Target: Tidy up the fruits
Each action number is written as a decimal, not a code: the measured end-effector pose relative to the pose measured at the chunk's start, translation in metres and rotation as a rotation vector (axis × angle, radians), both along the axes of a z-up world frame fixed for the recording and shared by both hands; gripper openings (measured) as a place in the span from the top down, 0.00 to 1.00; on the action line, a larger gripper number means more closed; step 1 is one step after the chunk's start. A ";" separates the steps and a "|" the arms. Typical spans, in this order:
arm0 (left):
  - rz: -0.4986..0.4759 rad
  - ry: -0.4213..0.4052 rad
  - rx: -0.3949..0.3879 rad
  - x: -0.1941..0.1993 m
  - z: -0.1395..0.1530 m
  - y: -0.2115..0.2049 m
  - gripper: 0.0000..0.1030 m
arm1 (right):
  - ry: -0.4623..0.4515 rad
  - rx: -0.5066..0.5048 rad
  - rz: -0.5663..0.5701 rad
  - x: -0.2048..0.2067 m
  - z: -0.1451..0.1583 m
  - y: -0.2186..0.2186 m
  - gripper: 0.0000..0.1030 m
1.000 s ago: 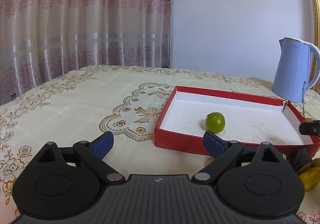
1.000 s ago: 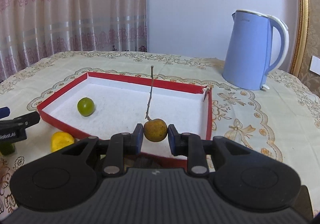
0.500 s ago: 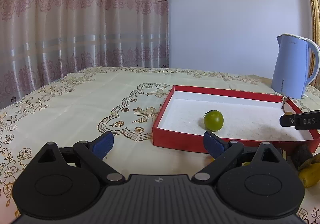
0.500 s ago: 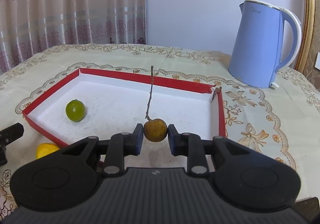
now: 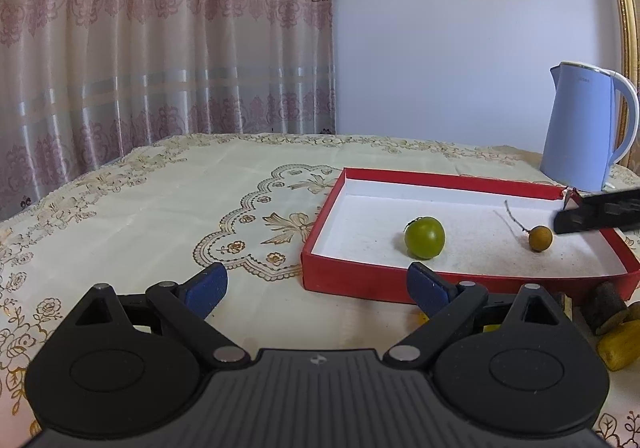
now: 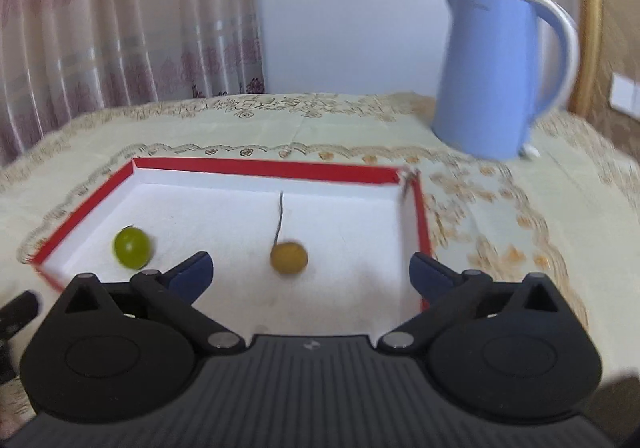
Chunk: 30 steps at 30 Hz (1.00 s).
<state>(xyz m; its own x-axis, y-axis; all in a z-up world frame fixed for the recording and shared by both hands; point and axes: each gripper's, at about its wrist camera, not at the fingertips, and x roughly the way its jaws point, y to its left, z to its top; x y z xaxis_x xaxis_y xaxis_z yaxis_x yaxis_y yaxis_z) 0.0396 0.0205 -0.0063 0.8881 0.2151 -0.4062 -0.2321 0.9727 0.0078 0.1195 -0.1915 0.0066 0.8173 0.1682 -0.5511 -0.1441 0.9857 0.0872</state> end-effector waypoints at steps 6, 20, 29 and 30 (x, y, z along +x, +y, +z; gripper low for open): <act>-0.024 -0.006 -0.042 0.000 0.001 0.005 0.06 | -0.028 0.180 -0.118 -0.060 -0.009 -0.039 0.00; -0.210 -0.045 -0.008 -0.010 0.003 -0.016 0.06 | -0.180 -0.057 -0.132 -0.107 -0.027 -0.028 0.00; -0.339 0.009 0.111 -0.012 0.002 -0.054 0.06 | -0.107 -0.045 -0.159 -0.097 -0.034 -0.033 0.00; -0.339 0.013 0.139 -0.012 0.000 -0.060 0.06 | -0.108 -0.044 -0.162 -0.097 -0.034 -0.033 0.00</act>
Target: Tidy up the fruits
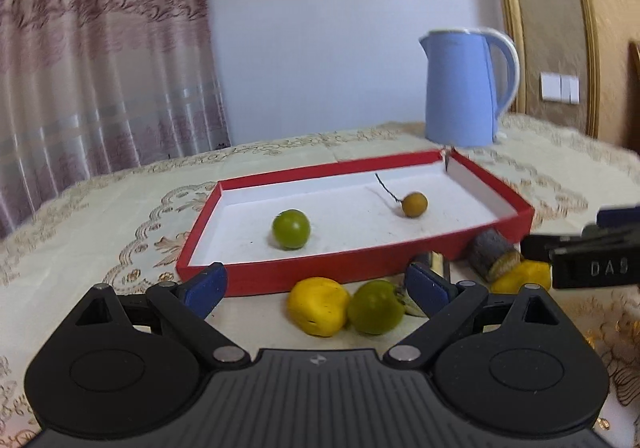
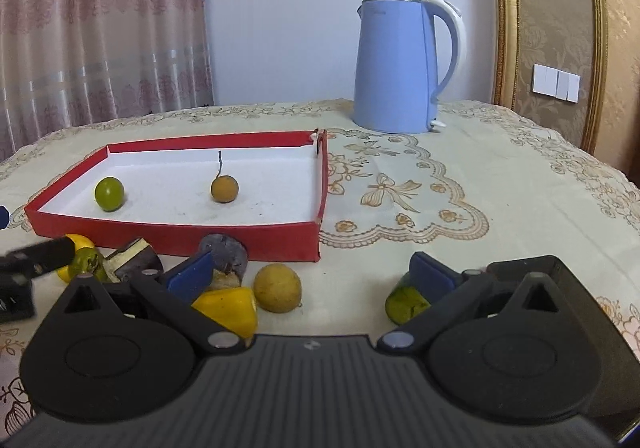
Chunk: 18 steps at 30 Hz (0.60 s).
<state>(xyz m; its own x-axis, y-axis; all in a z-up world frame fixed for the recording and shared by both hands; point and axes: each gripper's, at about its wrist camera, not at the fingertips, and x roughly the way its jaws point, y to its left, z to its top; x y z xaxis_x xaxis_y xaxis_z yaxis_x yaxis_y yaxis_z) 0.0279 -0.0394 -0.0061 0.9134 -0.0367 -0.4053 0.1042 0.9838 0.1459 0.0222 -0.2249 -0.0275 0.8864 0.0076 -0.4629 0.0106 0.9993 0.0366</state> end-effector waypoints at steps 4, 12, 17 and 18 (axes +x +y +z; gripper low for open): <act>0.034 -0.006 0.115 0.003 -0.007 -0.016 0.06 | -0.011 0.029 -0.007 -0.001 0.001 -0.004 0.00; 0.195 0.006 0.172 0.006 -0.006 0.002 0.05 | -0.038 0.115 -0.023 -0.005 0.001 -0.020 0.00; 0.145 0.055 0.047 -0.001 0.001 0.028 0.06 | -0.048 0.137 -0.028 -0.006 0.001 -0.023 0.00; 0.120 0.059 0.011 -0.001 0.005 0.029 0.06 | -0.048 0.134 -0.028 -0.005 0.001 -0.023 0.00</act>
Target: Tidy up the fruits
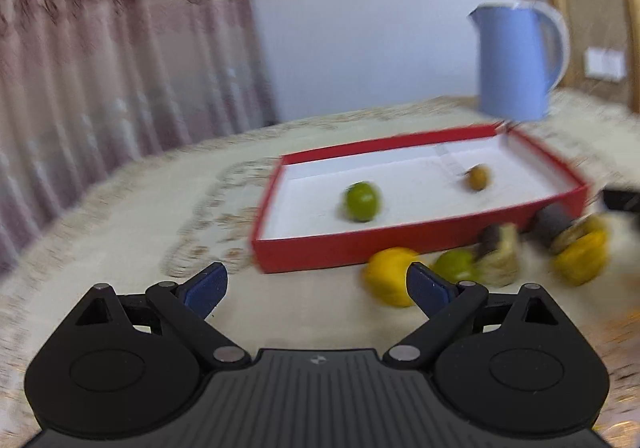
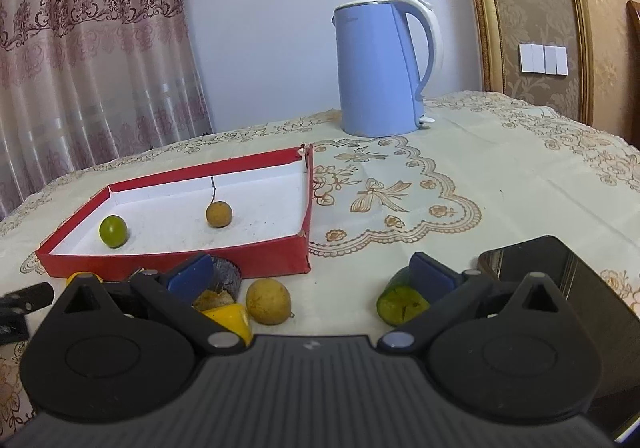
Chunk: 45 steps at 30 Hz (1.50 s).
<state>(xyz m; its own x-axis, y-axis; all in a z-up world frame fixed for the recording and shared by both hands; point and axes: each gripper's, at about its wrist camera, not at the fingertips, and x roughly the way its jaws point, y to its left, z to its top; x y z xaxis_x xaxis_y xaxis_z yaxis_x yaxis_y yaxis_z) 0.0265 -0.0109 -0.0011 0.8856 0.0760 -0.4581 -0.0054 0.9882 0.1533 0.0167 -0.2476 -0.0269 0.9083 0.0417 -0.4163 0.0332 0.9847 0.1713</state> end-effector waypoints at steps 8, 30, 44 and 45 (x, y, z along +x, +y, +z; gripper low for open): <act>-0.072 0.122 -0.123 0.013 -0.001 -0.032 0.06 | -0.006 0.011 -0.014 -0.001 0.001 -0.001 0.00; 0.068 0.267 -0.176 0.077 0.002 -0.011 0.06 | 0.002 0.039 -0.013 0.000 -0.001 -0.005 0.00; 0.061 0.250 -0.152 0.054 0.016 0.000 0.49 | 0.002 0.048 -0.015 0.001 -0.002 -0.007 0.00; 0.039 0.235 -0.148 0.043 0.020 0.009 0.42 | 0.002 0.049 -0.015 0.001 -0.002 -0.007 0.00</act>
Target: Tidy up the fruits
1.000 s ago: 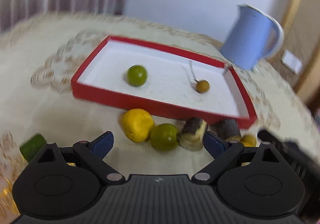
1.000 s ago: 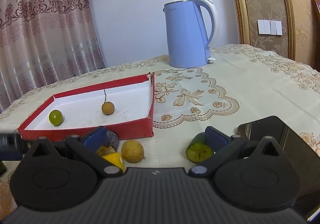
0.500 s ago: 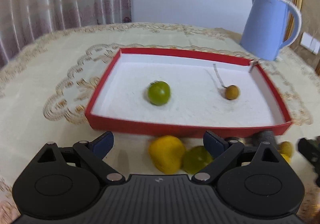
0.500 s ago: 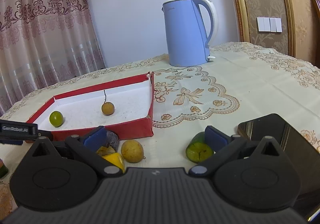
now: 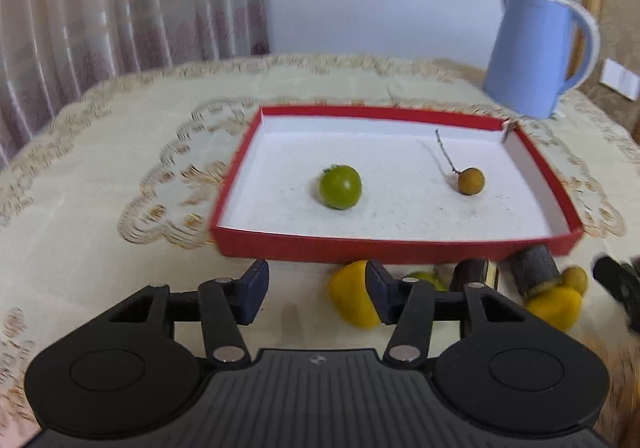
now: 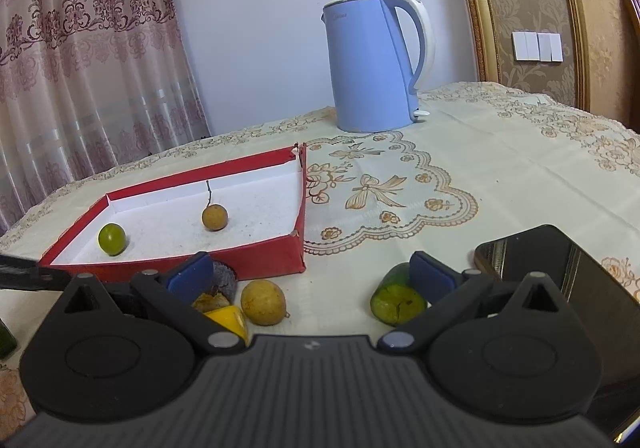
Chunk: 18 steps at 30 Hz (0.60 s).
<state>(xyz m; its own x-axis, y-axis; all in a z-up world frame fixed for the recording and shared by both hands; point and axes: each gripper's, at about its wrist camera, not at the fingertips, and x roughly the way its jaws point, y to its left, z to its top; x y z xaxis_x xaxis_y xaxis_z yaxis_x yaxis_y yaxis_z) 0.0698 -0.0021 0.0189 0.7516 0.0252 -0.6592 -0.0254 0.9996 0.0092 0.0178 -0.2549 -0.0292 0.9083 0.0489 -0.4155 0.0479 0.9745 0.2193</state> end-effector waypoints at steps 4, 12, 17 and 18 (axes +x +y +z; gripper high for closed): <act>-0.018 -0.054 0.012 -0.041 0.011 0.038 0.13 | 0.001 -0.003 0.001 0.000 0.000 0.000 0.00; 0.009 -0.008 0.026 -0.067 -0.010 0.072 0.12 | 0.010 -0.028 0.000 0.002 0.000 0.003 0.00; -0.005 0.004 0.018 -0.056 -0.025 0.065 0.16 | 0.012 -0.033 -0.005 0.002 0.000 0.005 0.00; -0.008 0.006 0.025 -0.057 -0.025 0.064 0.34 | 0.013 -0.035 -0.006 0.002 0.000 0.005 0.00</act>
